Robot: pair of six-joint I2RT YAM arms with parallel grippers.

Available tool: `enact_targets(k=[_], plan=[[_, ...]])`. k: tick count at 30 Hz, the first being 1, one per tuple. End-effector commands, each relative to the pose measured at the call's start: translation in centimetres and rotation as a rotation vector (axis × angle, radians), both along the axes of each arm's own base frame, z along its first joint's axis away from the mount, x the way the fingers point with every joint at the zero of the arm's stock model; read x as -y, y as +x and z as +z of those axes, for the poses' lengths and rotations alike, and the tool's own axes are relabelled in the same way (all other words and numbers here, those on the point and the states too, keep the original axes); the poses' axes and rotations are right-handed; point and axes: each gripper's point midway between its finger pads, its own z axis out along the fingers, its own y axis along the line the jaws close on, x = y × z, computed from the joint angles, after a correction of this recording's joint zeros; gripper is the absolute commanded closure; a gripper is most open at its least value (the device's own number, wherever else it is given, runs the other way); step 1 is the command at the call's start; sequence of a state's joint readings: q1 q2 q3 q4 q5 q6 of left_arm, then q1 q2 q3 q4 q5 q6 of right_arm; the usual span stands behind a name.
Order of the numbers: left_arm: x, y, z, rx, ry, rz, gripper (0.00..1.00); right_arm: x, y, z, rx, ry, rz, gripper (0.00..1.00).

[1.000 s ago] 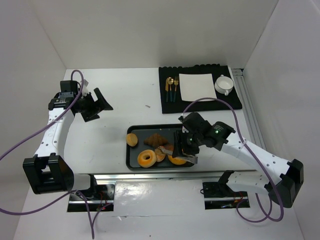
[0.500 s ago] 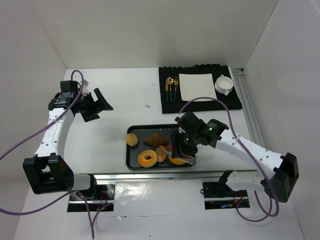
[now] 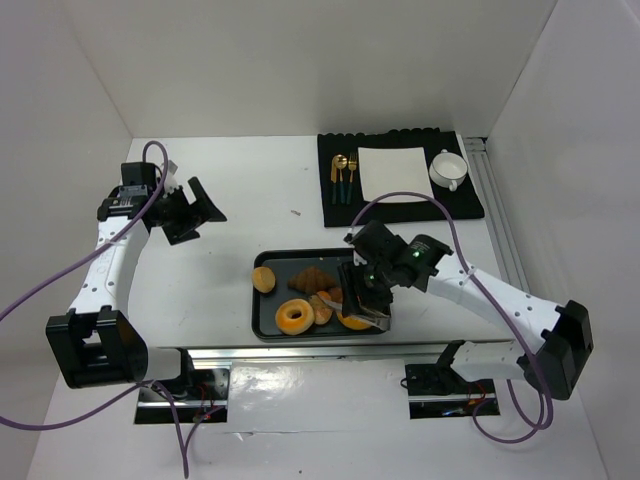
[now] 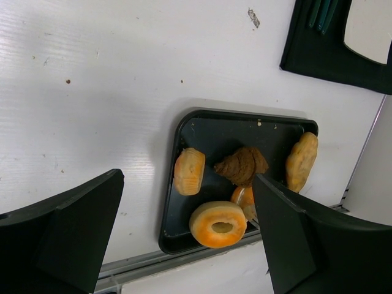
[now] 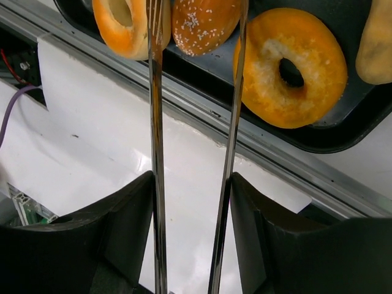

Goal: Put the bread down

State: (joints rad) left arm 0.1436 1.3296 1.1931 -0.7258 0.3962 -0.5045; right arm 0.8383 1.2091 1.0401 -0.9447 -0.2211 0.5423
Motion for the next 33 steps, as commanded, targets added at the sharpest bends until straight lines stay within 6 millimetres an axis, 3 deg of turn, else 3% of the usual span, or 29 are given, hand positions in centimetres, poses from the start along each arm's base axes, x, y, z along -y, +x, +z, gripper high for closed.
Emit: enact_targets(k=[1,4,6,11,20,22,25,30,32,33], plan=[[0.0,0.2,0.6,0.032,-0.012,0.006,0.00,-1.1,0.3,1.0,0.011,0.028,0.046,0.43],[0.0,0.2,0.5,0.035,-0.007,0.000,0.00,-0.9,0.5,1.1,0.025,0.018,0.048,0.66],[-0.2,0.4,0.8,0.042,0.003,0.006,0.00,-1.1,0.8,2.1,0.044,0.025,0.043,0.72],[-0.2,0.2,0.7,0.033,0.002,0.006,0.00,0.0,1.6,5.1,0.106,-0.009,0.007,0.72],[-0.2,0.4,1.0,0.042,0.003,0.006,0.00,1.3,3.6,8.2,0.216,-0.069,-0.060,0.73],[-0.2,0.4,1.0,0.042,0.003,0.006,0.00,1.6,5.1,10.1,0.297,-0.066,-0.112,0.75],[-0.2,0.4,1.0,0.042,0.003,0.006,0.00,2.5,9.0,12.9,0.473,-0.091,-0.237,0.76],[0.1,0.5,1.3,0.054,-0.012,-0.007,0.00,6.6,18.8,15.8,0.732,-0.160,-0.505,0.76],[0.2,0.6,1.7,0.066,-0.019,-0.014,0.00,7.2,22.5,17.0,0.834,-0.160,-0.540,0.76],[0.4,0.6,1.8,0.067,-0.027,-0.020,0.00,8.7,24.4,17.1,0.855,-0.180,-0.586,0.76]])
